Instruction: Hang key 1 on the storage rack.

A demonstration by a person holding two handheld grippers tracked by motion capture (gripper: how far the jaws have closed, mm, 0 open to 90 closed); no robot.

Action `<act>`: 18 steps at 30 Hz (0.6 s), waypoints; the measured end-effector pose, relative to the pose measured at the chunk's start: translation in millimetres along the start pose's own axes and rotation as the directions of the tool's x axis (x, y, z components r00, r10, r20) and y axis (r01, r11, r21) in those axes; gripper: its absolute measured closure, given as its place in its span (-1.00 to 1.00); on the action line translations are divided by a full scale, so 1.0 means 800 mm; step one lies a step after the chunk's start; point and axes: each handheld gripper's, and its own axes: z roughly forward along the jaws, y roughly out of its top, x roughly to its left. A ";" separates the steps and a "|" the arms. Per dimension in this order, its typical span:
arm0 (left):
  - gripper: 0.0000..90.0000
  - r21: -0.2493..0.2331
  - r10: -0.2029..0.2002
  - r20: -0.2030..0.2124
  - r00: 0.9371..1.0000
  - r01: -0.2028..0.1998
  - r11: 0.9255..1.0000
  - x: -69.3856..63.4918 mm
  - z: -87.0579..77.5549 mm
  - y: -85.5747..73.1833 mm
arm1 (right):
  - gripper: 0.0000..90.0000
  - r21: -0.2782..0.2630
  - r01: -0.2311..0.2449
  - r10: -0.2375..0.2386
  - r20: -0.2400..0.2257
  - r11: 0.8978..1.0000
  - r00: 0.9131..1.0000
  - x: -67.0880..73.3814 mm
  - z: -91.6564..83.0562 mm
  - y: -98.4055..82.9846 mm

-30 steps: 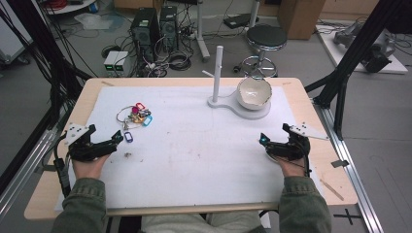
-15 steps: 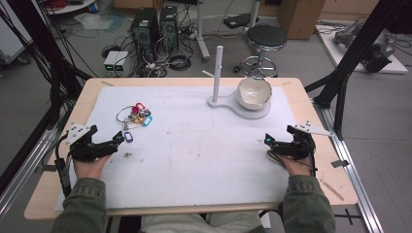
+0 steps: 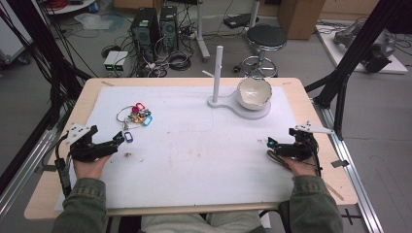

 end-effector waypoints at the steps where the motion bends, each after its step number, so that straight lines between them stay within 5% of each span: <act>1: -0.96 0.000 -0.001 -0.001 1.000 0.001 1.000 0.000 0.000 0.000 | -0.98 0.017 0.005 -0.005 -0.001 1.000 1.000 -0.001 0.001 -0.001; 18: -0.96 -0.004 -0.004 0.002 1.000 0.004 1.000 0.000 0.000 0.000 | -0.98 0.184 0.025 -0.019 -0.033 0.983 0.999 -0.019 -0.001 -0.010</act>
